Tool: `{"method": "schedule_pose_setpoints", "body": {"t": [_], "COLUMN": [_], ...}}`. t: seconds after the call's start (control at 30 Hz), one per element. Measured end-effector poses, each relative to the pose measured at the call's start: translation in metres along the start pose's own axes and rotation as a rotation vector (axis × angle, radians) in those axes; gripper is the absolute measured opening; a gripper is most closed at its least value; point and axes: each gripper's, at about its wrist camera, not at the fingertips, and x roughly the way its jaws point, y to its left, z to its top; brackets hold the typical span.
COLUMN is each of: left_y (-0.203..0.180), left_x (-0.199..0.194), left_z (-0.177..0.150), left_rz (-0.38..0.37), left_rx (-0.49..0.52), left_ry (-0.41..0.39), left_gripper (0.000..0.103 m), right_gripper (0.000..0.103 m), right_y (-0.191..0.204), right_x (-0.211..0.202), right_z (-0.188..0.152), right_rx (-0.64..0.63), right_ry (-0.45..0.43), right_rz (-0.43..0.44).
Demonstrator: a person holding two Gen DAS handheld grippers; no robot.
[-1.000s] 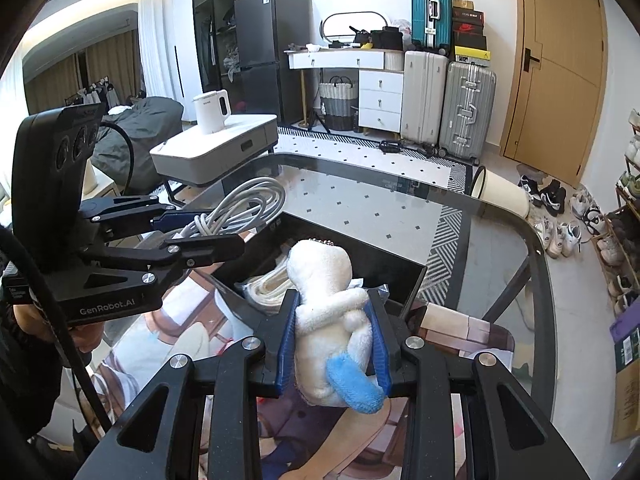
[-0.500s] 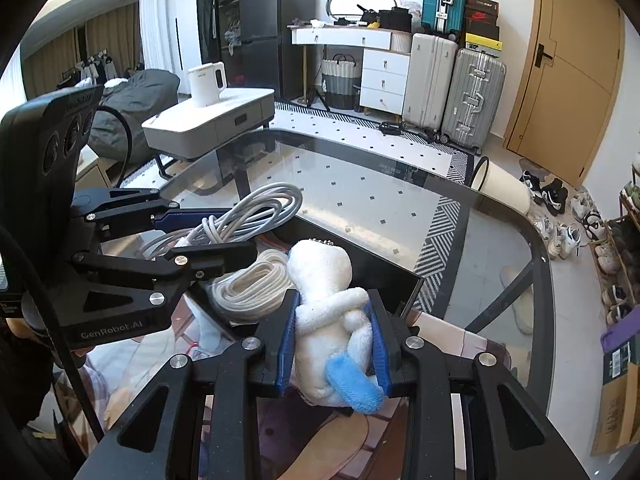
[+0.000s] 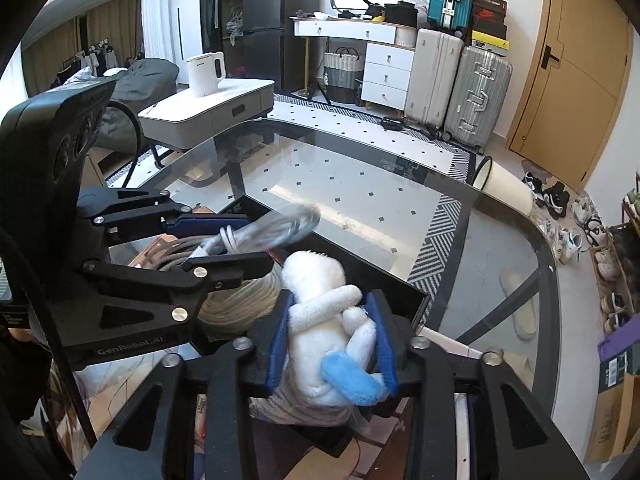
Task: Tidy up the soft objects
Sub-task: 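Lower the plush toy and cable into the box and open both tools, then move both tools back over the green packet and red-and-white packet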
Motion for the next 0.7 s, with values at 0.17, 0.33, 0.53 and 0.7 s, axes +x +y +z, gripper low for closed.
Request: {"method": "schedule_pose_setpoints", "body": {"t": [0.17,0.33,0.53,0.7], "left_y": [-0.001,0.0,0.001,0.002], "left_x": [-0.008,-0.023,-0.047,-0.064], "left_z": [0.001,-0.005,-0.016,-0.027], "left_rz": [-0.003,0.014,0.045,0.067], "left_rx": [-0.004,-0.003,-0.005,-0.018], "left_ry": [-0.018,-0.034,-0.056,-0.071], "left_gripper": [0.058,0.092,0.103,0.103], "right_gripper": [0.057,0.078,0.092,0.101], "right_y": [-0.004,-0.006,0.0,0.007], "right_x": [-0.007,-0.024,-0.04,-0.053], "right_z": [-0.005,-0.017,-0.035,-0.05], "right_rx": [0.011,0.044,0.08,0.118], "right_ry": [-0.012,-0.046,-0.064,-0.089], "right_rz": [-0.023,-0.013,0.008,0.022]}}
